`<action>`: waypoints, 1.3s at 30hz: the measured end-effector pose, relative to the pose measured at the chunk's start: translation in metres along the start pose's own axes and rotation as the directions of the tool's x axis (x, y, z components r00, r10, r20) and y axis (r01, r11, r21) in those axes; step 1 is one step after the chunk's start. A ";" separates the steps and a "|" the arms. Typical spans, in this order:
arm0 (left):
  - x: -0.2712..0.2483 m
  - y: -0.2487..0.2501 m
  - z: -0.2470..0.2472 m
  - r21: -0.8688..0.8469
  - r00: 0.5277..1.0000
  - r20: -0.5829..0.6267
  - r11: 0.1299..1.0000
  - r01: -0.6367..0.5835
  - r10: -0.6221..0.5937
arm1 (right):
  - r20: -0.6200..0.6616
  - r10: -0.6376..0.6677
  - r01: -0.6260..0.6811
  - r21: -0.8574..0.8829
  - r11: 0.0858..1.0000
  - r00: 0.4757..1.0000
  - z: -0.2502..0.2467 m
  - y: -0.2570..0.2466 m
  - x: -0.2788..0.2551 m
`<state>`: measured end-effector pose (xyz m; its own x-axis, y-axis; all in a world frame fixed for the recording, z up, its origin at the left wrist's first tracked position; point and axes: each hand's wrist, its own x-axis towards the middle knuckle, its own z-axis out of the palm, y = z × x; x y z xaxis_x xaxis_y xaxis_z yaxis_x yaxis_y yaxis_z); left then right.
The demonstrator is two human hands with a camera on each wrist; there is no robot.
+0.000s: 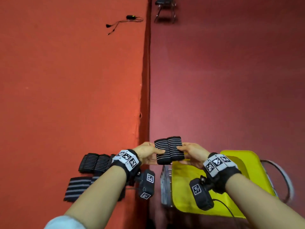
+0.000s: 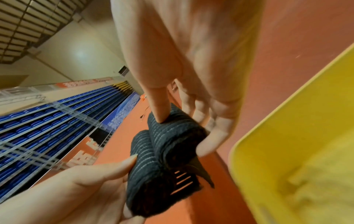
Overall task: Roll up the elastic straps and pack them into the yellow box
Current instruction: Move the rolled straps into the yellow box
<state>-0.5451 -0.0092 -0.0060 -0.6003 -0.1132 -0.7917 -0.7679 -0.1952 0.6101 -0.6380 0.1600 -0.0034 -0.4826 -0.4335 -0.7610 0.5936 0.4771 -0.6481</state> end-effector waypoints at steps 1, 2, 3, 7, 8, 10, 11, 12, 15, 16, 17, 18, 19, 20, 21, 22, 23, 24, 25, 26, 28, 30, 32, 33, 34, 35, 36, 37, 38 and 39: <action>0.007 0.001 0.028 0.007 1.000 0.027 1.000 0.012 -0.012 | -0.038 0.021 -0.021 0.020 1.000 0.999 -0.026 0.011 -0.009; 0.015 0.002 0.059 0.022 0.998 0.059 0.999 0.023 -0.024 | -0.072 0.036 -0.034 0.038 0.999 0.997 -0.052 0.023 -0.017; 0.023 0.001 0.084 0.039 0.996 0.085 0.999 0.033 -0.037 | -0.101 0.053 -0.048 0.052 0.998 0.993 -0.072 0.035 -0.022; 0.061 -0.010 0.171 0.120 0.985 0.148 0.990 0.070 -0.088 | -0.239 0.144 -0.128 0.082 0.988 0.960 -0.145 0.082 -0.029; 0.073 -0.016 0.189 0.129 0.984 0.143 0.988 0.084 -0.102 | -0.261 0.167 -0.151 0.080 0.985 0.951 -0.161 0.094 -0.026; 0.096 -0.027 0.218 0.151 0.979 0.141 0.981 0.123 -0.145 | -0.305 0.203 -0.191 0.069 0.979 0.930 -0.187 0.115 -0.018; 0.103 -0.032 0.225 0.165 0.977 0.141 0.977 0.135 -0.159 | -0.320 0.208 -0.205 0.044 0.978 0.924 -0.192 0.123 -0.012; 0.116 -0.036 0.235 0.180 0.975 0.141 0.972 0.148 -0.175 | -0.328 0.215 -0.220 0.022 0.975 0.920 -0.201 0.132 -0.004; 0.154 -0.048 0.251 0.208 0.968 0.134 0.961 0.182 -0.212 | -0.372 0.217 -0.243 -0.025 0.970 0.903 -0.213 0.154 0.024; 0.164 -0.050 0.253 0.208 0.966 0.135 0.959 0.191 -0.222 | -0.393 0.201 -0.232 -0.033 0.972 0.897 -0.214 0.160 0.034; 0.175 -0.054 0.256 0.206 0.964 0.132 0.958 0.202 -0.231 | -0.412 0.183 -0.221 -0.046 0.974 0.893 -0.215 0.166 0.046; 0.183 -0.055 0.259 0.197 0.964 0.124 0.958 0.208 -0.235 | -0.428 0.166 -0.219 -0.076 0.973 0.888 -0.215 0.169 0.054; 0.192 -0.057 0.260 0.191 0.968 0.106 0.960 0.204 -0.227 | -0.443 0.154 -0.225 -0.113 0.968 0.883 -0.215 0.172 0.062; 0.201 -0.059 0.262 0.190 0.973 0.089 0.962 0.194 -0.214 | -0.457 0.150 -0.239 -0.143 0.960 0.877 -0.214 0.174 0.069; 0.209 -0.061 0.263 0.186 0.977 0.076 0.966 0.182 -0.199 | -0.473 0.148 -0.252 -0.164 0.954 0.868 -0.214 0.176 0.075; 0.220 -0.064 0.265 0.169 0.980 0.065 0.970 0.176 -0.189 | -0.490 0.144 -0.259 -0.176 0.950 0.860 -0.214 0.178 0.084; 0.226 -0.065 0.266 0.153 0.982 0.053 0.973 0.172 -0.182 | -0.506 0.142 -0.265 -0.179 0.947 0.850 -0.213 0.180 0.089; 0.237 -0.070 0.267 0.133 0.982 0.042 0.975 0.178 -0.185 | -0.523 0.146 -0.278 -0.182 0.943 0.840 -0.213 0.182 0.098; 0.248 -0.076 0.269 0.122 0.981 0.030 0.975 0.186 -0.191 | -0.538 0.161 -0.302 -0.185 0.935 0.827 -0.213 0.186 0.110; 0.255 -0.081 0.270 0.112 0.982 0.017 0.976 0.187 -0.190 | -0.550 0.178 -0.330 -0.190 0.924 0.816 -0.212 0.187 0.115; 0.267 -0.094 0.273 0.113 0.985 -0.036 0.979 0.171 -0.168 | -0.561 0.217 -0.387 -0.203 0.900 0.799 -0.208 0.191 0.127; 0.278 -0.107 0.273 0.123 0.984 -0.108 0.980 0.156 -0.143 | -0.558 0.231 -0.425 -0.245 0.872 0.797 -0.204 0.194 0.139; 0.285 -0.117 0.272 0.180 0.978 -0.168 0.972 0.150 -0.120 | -0.554 0.209 -0.436 -0.315 0.843 0.806 -0.199 0.197 0.153; 0.285 -0.119 0.273 0.235 0.976 -0.192 0.961 0.147 -0.102 | -0.554 0.214 -0.464 -0.361 0.809 0.805 -0.199 0.198 0.157; 0.287 -0.122 0.272 0.292 0.971 -0.222 0.944 0.154 -0.089 | -0.558 0.211 -0.492 -0.419 0.763 0.803 -0.198 0.199 0.161; 0.287 -0.121 0.272 0.350 0.966 -0.243 0.921 0.170 -0.086 | -0.561 0.197 -0.511 -0.481 0.713 0.804 -0.199 0.199 0.162; 0.288 -0.120 0.272 0.382 0.959 -0.264 0.903 0.199 -0.100 | -0.561 0.165 -0.510 -0.539 0.671 0.811 -0.201 0.199 0.163; 0.288 -0.120 0.271 0.399 0.956 -0.272 0.890 0.220 -0.115 | -0.556 0.137 -0.507 -0.592 0.627 0.820 -0.202 0.199 0.162; 0.289 -0.120 0.271 0.405 0.955 -0.270 0.885 0.228 -0.122 | -0.554 0.101 -0.500 -0.638 0.586 0.826 -0.204 0.199 0.160; 0.291 -0.119 0.271 0.411 0.958 -0.259 0.884 0.224 -0.122 | -0.554 0.077 -0.496 -0.665 0.558 0.829 -0.205 0.197 0.159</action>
<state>-0.6891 0.2451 -0.3008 -0.4236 -0.3371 -0.8408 -0.9048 0.2023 0.3748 -0.7295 0.3422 -0.2574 -0.7112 0.1006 -0.6957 0.1425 0.9898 -0.0025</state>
